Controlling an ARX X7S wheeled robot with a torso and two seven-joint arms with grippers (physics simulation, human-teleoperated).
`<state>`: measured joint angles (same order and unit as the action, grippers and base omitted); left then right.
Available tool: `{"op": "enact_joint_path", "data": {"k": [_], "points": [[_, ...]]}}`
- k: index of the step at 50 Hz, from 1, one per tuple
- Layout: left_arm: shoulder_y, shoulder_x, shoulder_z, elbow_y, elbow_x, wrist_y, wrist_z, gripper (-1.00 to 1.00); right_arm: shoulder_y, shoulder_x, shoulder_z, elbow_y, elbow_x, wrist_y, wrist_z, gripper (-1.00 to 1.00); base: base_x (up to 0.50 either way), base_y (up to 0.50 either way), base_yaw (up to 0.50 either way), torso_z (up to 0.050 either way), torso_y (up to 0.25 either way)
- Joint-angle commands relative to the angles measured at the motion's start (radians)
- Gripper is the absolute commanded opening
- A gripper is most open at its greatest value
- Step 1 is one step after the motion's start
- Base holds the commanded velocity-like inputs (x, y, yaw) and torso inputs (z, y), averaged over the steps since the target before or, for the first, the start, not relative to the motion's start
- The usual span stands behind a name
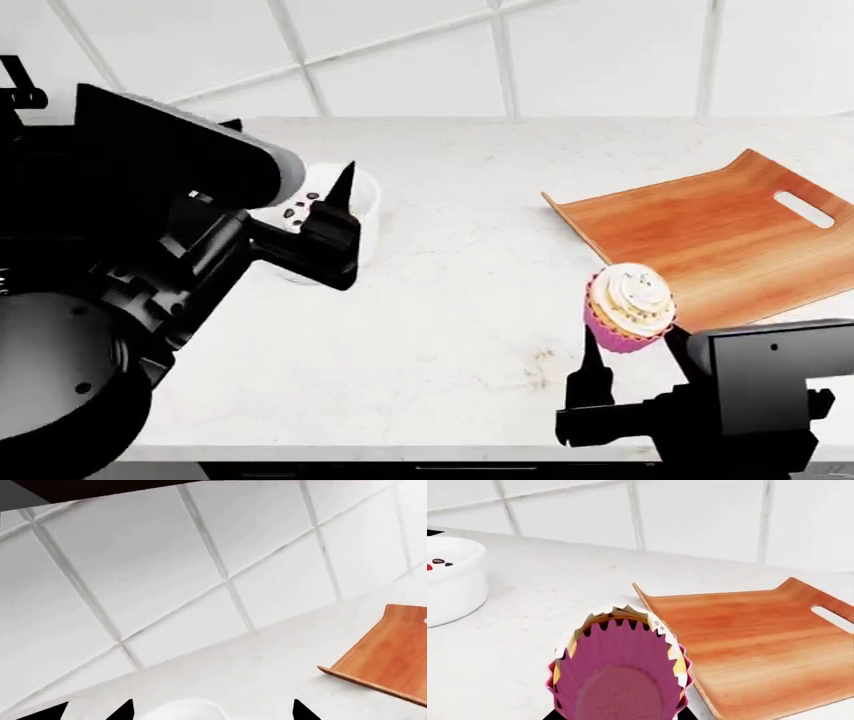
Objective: Pick up the bowl with cake and place it on the tray. Pick up the cupcake and place it on the tray.
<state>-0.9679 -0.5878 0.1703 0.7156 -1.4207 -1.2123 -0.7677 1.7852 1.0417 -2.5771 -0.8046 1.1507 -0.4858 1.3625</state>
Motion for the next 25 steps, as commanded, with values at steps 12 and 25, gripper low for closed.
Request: {"op": "enact_joint_path", "data": {"k": [12,25], "points": [[-0.056,0.073,0.058,-0.228,-0.087,-0.003,0.097,1.00,0.000,0.025,0.021,-0.016,-0.018,0.017,-0.007,-1.00,0.00,0.00,0.00,0.000,0.000],[-0.088,0.094,0.091,-0.381,-0.051,-0.007,0.088,1.00,-0.005,0.012,0.035,-0.007,0.004,0.026,-0.004,-1.00,0.00,0.00,0.00,0.000,0.000]]}}
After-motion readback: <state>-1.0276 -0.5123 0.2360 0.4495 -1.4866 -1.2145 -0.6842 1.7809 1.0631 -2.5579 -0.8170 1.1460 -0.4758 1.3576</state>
